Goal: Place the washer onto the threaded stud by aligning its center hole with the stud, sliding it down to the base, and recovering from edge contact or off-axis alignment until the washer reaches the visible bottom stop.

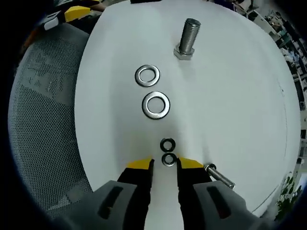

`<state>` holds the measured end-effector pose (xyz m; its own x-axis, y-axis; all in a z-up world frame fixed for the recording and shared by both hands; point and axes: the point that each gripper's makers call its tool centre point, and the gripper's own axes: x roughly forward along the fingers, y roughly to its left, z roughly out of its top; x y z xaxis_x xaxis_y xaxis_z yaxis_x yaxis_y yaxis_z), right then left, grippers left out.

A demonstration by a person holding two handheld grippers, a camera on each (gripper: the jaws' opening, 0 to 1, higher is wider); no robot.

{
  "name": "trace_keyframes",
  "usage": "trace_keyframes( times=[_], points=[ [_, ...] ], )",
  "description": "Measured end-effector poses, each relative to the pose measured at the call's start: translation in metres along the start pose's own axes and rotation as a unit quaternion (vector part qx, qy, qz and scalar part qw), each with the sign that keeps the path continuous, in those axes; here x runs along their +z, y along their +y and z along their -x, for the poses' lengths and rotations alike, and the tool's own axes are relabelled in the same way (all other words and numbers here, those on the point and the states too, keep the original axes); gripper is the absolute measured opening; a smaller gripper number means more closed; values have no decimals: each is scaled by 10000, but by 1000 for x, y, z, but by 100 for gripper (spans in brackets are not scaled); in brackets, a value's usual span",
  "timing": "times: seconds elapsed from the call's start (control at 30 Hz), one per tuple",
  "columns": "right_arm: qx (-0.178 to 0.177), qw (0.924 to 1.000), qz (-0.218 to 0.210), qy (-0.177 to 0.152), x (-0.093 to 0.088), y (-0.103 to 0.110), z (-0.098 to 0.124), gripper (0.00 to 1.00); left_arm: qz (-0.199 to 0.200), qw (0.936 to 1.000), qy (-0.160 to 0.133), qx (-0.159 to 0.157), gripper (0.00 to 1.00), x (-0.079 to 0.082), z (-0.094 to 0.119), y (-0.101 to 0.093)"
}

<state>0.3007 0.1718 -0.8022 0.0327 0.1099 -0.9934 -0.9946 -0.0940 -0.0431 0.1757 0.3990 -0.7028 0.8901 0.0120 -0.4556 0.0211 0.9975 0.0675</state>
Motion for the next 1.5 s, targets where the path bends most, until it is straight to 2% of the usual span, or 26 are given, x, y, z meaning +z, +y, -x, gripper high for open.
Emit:
trace_keyframes(
  times=[0.2, 0.4, 0.8, 1.03, 1.13, 1.37, 1.5],
  points=[
    [-89, 9997, 111, 210, 1, 2, 0, 20, -11, 10000, -1, 9, 15, 0, 0, 1],
    [-182, 9994, 113, 276, 0, 3, 0, 18, -1, 10000, -29, 25, 16, 1, 0, 1],
    [-144, 9997, -183, 6, -1, 1, 1, 17, -16, 10000, -46, 11, 16, 1, 1, 0],
    [-135, 9998, -101, -63, -1, 2, 1, 17, -29, 10000, -13, 5, 16, 1, 1, -1],
    [-94, 9994, -272, -210, -1, 1, 1, 17, -26, 10000, -12, 8, 16, 1, 1, -1],
    [-108, 9988, -262, -405, -1, 2, 2, 17, -48, 10000, 50, -27, 16, -1, 0, -3],
    [-108, 9988, -274, -386, -1, 2, 1, 17, -113, 9998, 136, -56, 17, -4, -1, -4]
  ],
)
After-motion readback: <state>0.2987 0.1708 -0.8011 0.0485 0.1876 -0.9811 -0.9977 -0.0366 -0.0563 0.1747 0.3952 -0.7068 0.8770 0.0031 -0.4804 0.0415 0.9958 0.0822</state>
